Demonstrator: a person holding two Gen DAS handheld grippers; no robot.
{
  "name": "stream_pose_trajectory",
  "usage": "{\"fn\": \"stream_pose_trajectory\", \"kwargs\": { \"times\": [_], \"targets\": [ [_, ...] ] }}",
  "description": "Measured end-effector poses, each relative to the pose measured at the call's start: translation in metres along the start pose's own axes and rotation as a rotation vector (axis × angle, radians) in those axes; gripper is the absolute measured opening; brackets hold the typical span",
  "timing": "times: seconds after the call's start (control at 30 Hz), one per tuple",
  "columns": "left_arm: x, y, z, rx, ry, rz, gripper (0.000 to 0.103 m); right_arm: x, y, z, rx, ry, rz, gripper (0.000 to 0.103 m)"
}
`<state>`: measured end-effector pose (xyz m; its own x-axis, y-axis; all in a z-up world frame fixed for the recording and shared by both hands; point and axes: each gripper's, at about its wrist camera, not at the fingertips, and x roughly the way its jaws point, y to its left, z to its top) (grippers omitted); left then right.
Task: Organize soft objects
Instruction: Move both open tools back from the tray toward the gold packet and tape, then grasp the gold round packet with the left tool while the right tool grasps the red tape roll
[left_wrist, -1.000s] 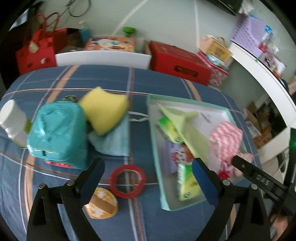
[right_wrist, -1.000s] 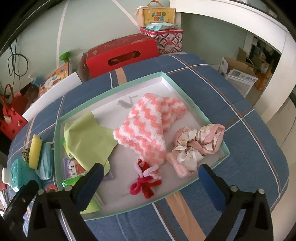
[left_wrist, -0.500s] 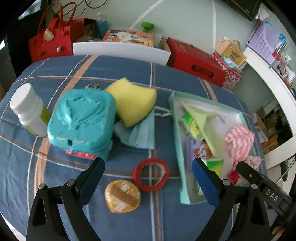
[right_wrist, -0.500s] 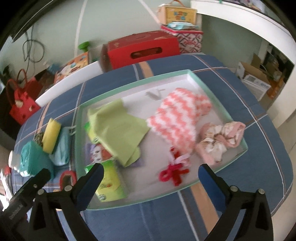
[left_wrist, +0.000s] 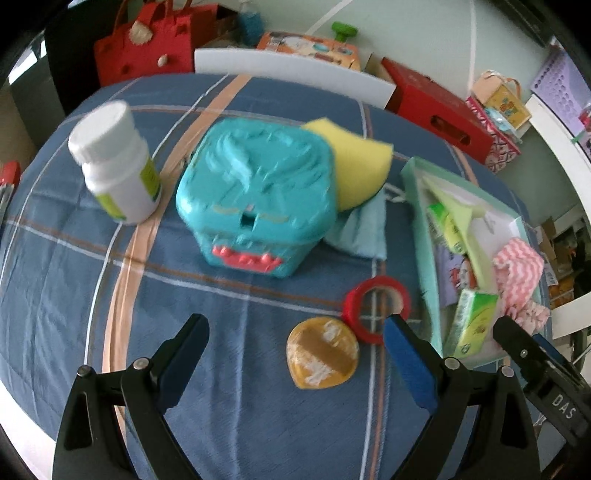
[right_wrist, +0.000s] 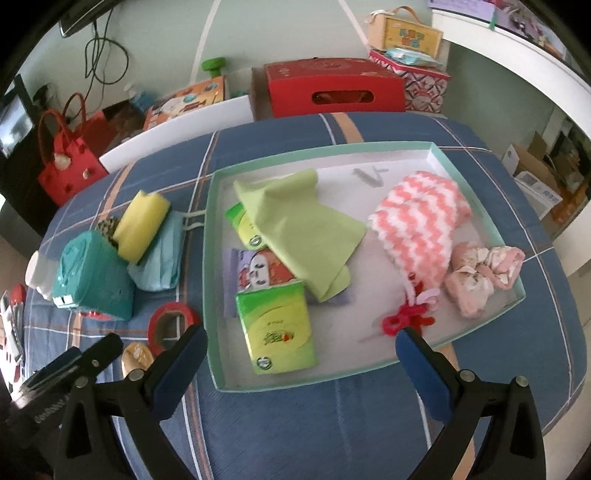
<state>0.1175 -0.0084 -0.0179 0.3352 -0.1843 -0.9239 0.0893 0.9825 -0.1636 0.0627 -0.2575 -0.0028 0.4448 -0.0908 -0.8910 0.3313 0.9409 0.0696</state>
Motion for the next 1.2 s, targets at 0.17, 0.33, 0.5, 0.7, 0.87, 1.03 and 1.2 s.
{"fn": "stream_pose_trajectory", "kwargs": {
  "times": [0.17,0.33,0.5,0.7,0.87,1.03,1.2],
  "targets": [
    [0.008,0.001,-0.007,-0.001,0.034,0.018,0.095,0.004,0.006,-0.005,-0.006,0.025,-0.001,0.103],
    [0.013,-0.001,-0.01,0.008,0.055,0.02,0.095,0.009,0.005,-0.007,0.002,0.043,-0.008,0.103],
    [0.019,-0.004,-0.01,0.022,0.08,0.018,0.095,0.011,0.0,-0.007,0.022,0.05,-0.007,0.103],
    [0.028,-0.013,-0.012,0.054,0.103,0.014,0.095,0.013,0.001,-0.007,0.018,0.053,-0.002,0.103],
    [0.041,-0.037,-0.013,0.1,0.108,0.023,0.095,0.015,-0.002,-0.007,0.029,0.057,-0.001,0.103],
    [0.049,-0.054,-0.014,0.139,0.108,0.051,0.095,0.015,-0.004,-0.007,0.039,0.059,0.002,0.103],
    [0.055,-0.065,-0.01,0.156,0.1,0.066,0.088,0.015,-0.004,-0.007,0.038,0.06,0.004,0.103]
  ]
}}
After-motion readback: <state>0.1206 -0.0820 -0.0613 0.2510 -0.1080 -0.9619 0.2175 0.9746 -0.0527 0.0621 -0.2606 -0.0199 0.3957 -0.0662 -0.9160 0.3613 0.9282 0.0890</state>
